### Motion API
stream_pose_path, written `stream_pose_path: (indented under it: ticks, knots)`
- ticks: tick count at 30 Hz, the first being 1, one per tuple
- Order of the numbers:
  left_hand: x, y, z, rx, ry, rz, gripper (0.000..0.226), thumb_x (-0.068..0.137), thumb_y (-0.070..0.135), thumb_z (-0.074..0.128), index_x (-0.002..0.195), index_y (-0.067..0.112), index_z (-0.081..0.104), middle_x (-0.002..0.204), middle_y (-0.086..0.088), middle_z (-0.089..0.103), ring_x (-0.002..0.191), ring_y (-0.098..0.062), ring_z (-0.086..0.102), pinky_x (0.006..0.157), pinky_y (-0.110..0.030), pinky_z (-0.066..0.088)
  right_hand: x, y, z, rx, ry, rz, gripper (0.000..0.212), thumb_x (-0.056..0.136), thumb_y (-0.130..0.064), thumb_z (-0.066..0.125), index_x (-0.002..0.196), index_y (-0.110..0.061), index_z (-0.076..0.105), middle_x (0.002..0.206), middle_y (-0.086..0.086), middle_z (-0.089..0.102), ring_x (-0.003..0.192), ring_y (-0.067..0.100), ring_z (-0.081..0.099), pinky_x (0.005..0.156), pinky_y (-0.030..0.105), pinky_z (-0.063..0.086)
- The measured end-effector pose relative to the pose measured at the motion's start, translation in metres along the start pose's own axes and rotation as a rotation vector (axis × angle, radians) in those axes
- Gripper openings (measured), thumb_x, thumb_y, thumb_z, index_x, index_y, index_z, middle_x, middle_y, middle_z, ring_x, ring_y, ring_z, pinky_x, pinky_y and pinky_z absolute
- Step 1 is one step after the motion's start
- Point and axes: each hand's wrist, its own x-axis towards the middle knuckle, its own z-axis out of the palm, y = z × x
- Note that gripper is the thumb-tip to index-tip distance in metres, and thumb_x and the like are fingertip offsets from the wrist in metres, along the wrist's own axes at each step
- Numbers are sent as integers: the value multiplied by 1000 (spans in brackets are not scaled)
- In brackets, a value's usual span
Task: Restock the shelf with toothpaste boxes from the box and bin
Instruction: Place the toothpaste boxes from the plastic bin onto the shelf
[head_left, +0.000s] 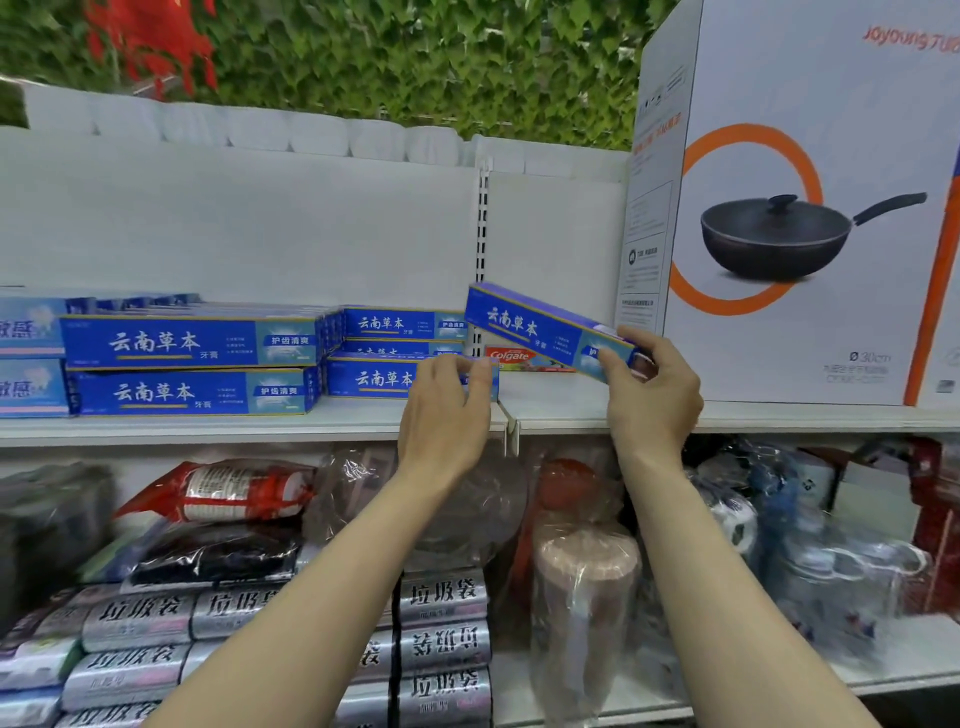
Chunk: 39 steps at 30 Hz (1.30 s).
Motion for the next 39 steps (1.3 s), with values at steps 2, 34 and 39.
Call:
stream_pose_path:
  ticks: [2,34,39]
  knots:
    - [-1,-5,-4,25,101,49,40,103,45,40,118,12,58,119,-3,56,114,-19,48,93,-29,35,0,-5,4,146,-74,1,23,87,-12,75,103,-27,72,97,-7,73,87,3,70,71,11,50]
    - [31,-37,-40,567,-16,-170,70,101,61,14,133,13,54,138,-11,51,120,-34,54,98,-48,39,-24,-16,97,-478,-929,-186,61,101,-63,8,148,-37,38,147,-5,52,136,25,41,110,50,36]
    - [33,-35,-38,600,-55,-192,72,101,62,12,137,11,50,143,-11,47,122,-35,54,100,-48,36,-25,-15,99,-527,-943,-193,66,96,-68,2,152,-44,30,156,-7,41,143,25,33,114,52,31]
